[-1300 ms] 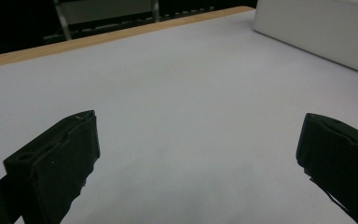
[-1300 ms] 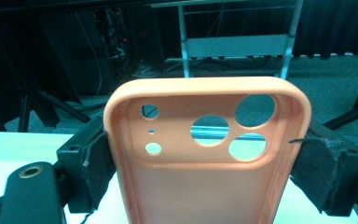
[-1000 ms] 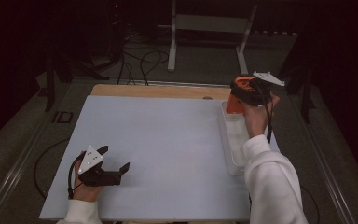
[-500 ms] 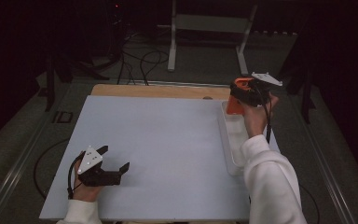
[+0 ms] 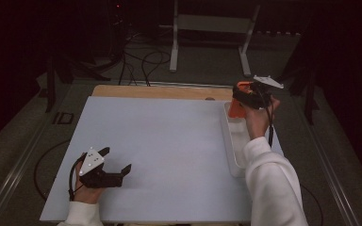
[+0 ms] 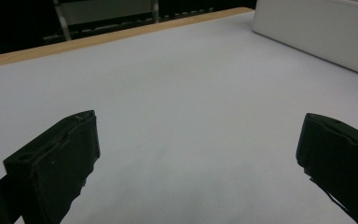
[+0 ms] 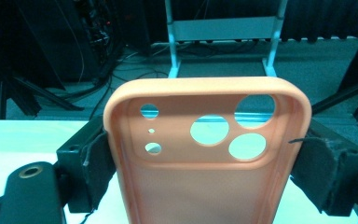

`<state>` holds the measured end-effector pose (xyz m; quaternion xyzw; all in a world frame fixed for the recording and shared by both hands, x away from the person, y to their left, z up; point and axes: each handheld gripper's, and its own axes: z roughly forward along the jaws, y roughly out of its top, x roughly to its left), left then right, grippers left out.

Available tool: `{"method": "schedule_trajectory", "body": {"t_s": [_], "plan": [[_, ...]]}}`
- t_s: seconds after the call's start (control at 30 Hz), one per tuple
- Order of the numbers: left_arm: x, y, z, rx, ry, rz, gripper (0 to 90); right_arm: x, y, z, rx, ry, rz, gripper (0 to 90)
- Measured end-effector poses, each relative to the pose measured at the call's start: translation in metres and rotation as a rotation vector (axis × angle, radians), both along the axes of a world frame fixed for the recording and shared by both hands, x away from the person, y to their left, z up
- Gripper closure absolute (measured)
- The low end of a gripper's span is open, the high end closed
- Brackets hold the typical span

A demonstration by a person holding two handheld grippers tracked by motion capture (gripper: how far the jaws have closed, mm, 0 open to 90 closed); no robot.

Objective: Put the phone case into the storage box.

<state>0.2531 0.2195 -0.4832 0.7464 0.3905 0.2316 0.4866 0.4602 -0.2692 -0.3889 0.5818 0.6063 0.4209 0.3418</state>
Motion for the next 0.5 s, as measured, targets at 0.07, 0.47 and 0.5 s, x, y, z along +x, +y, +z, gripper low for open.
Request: {"method": "schedule_trajectory", "body": {"t_s": [0.07, 0.47, 0.5], "plan": [[0.000, 0.000, 0.000, -0.001, 0.001, 0.000, 0.0, 0.000, -0.001, -0.002, 0.005, 0.006, -0.003, 15.9], [0.000, 0.001, 0.000, -0.003, 0.000, 0.004, 0.0, 0.003, 0.002, -0.013, 0.011, 0.025, -0.005, 15.9], [0.000, 0.001, 0.000, -0.002, 0.001, 0.004, 0.0, 0.003, 0.002, -0.014, 0.007, 0.028, -0.007, 15.9]]}}
